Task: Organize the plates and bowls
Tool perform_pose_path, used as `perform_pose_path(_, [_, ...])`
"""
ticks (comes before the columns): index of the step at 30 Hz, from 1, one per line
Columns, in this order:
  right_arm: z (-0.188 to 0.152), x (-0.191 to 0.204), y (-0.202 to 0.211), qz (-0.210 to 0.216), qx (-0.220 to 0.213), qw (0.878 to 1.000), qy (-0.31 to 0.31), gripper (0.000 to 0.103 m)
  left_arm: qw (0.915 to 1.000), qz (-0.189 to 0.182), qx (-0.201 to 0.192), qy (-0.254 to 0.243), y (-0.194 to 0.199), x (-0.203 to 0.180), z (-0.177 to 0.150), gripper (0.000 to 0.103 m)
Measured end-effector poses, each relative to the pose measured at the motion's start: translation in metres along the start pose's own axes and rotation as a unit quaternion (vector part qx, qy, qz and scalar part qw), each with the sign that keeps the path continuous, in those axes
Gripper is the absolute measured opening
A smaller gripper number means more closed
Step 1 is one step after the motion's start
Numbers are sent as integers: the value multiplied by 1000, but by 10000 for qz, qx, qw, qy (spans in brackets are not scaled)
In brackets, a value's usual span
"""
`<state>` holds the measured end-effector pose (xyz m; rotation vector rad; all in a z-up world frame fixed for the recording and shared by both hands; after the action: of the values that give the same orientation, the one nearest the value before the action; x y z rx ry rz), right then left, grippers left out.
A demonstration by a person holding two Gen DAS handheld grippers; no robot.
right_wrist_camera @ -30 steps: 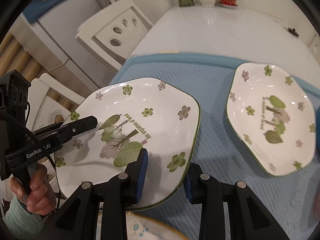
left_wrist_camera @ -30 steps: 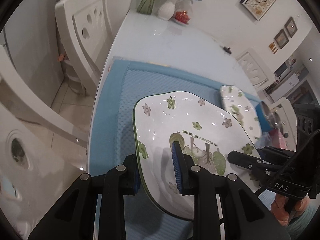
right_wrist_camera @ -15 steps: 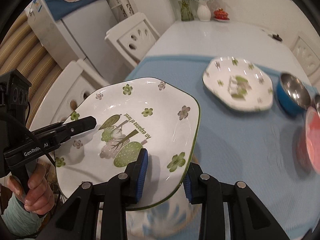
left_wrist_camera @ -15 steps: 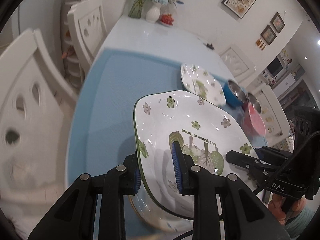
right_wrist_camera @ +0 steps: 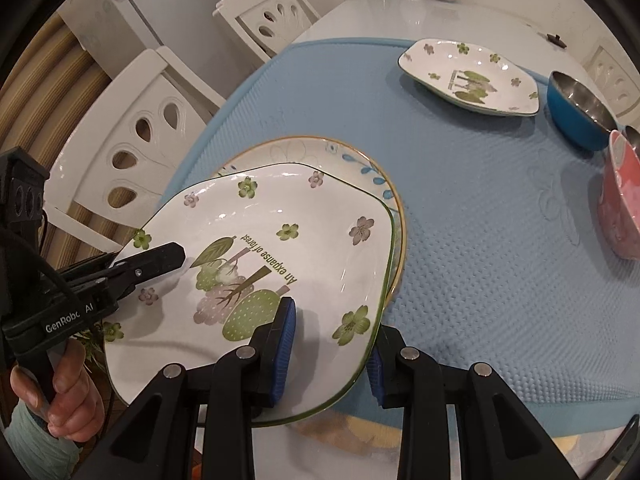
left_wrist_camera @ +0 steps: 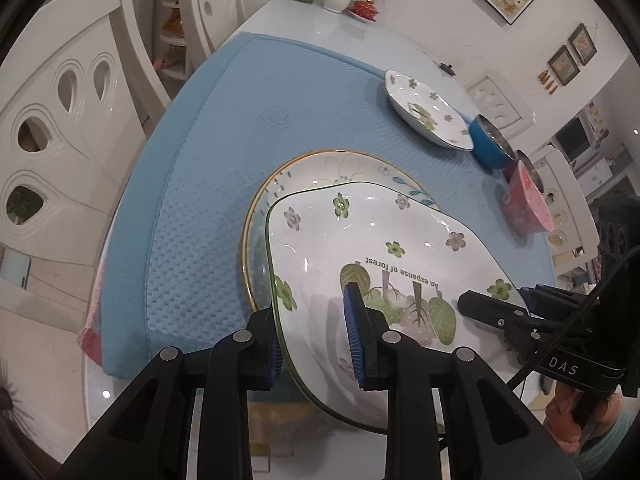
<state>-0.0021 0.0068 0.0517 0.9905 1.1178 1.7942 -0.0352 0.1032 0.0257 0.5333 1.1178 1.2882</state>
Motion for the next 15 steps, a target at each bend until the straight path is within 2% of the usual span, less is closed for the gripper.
perform_pose_path(8, [7,-2,-15,-103,-86,9998,-119,31,9999,84,-126,34,-11,5,7,22])
perform_pose_path(12, [10,-3,-20,-215,-70,9993,-287,31,9997,214,40,65,-19,8,8,22])
perform_pose_path(15, [10,-1,-24,-275,-26,9992,-274,31,9993,70,124,337,-18,17,9,22])
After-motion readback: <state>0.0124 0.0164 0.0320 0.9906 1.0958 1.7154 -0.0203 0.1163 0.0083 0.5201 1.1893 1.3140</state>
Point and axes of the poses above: each gripper's, at about its wrist camera, not at the fingertips, and y roughly against the way its jaws point, x to its left, z to its top, the point moved 4 cm from there along -y, roughly the way its jaws point, and after that the axes turned 1 degree about -y, right-handed, at the moved point
